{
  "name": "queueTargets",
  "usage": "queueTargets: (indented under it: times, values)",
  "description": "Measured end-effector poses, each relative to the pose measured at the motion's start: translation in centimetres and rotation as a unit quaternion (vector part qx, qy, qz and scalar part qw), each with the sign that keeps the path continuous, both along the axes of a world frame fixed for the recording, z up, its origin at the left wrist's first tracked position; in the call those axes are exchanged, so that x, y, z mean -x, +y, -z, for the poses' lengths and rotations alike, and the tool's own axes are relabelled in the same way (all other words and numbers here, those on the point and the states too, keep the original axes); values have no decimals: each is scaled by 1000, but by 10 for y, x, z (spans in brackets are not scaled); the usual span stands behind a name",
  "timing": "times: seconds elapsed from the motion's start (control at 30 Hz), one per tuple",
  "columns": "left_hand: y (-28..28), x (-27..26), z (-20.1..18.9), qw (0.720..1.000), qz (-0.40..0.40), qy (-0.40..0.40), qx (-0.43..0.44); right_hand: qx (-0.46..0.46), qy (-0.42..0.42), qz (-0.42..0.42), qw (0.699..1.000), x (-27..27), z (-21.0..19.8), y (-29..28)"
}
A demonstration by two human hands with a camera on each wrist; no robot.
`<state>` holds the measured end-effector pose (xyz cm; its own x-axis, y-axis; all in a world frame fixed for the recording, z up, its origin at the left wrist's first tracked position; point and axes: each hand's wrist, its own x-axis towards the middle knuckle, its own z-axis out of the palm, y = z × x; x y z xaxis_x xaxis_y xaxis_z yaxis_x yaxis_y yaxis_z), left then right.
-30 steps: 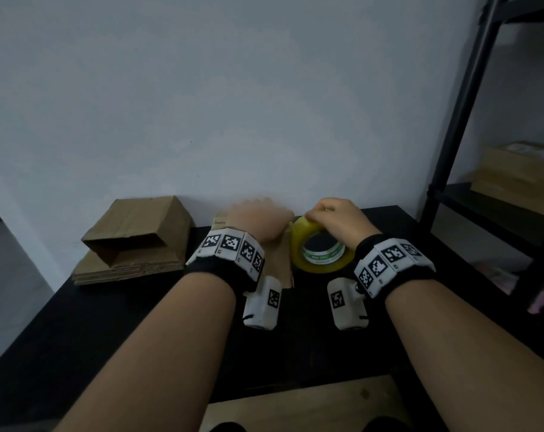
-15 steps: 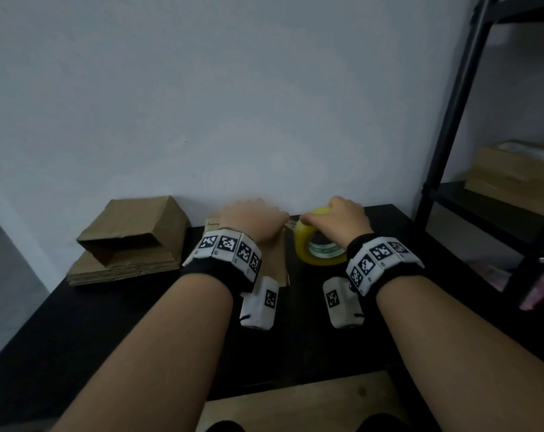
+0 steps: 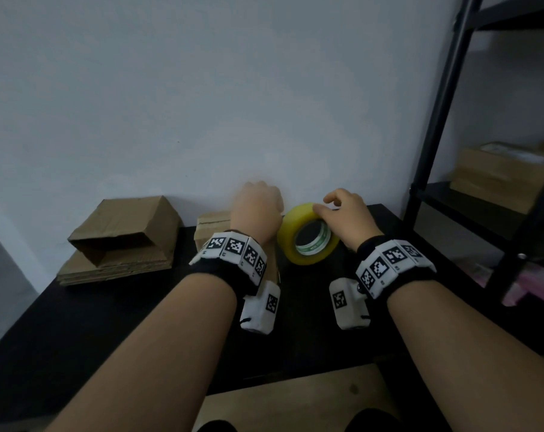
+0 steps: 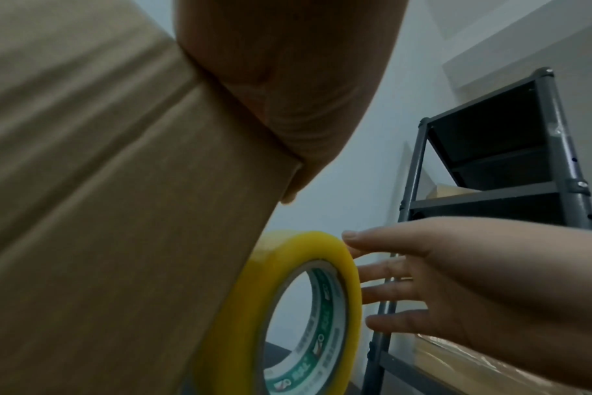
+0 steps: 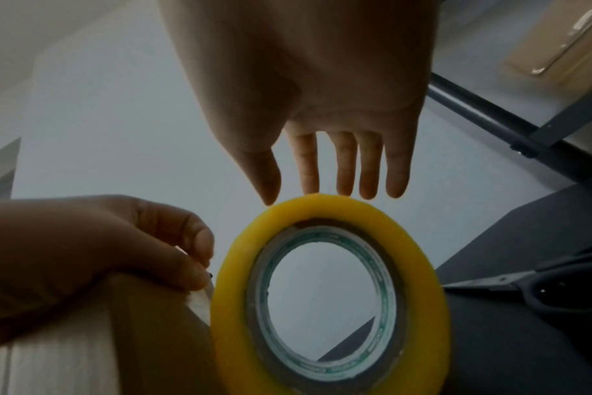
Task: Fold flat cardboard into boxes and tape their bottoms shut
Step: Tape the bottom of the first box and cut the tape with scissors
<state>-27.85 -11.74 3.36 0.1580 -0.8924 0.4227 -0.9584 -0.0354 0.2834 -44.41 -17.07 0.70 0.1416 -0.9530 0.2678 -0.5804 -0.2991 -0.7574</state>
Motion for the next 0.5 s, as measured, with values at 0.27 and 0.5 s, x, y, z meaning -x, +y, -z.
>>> queueTargets:
  times: [0.27, 0.5]
  values:
    - [2, 5, 9, 997, 5, -71, -9, -14, 13, -23, 1000, 9, -2, 7]
    - [12, 11, 23, 984, 0, -178, 17, -30, 61, 55, 996, 31, 0, 1]
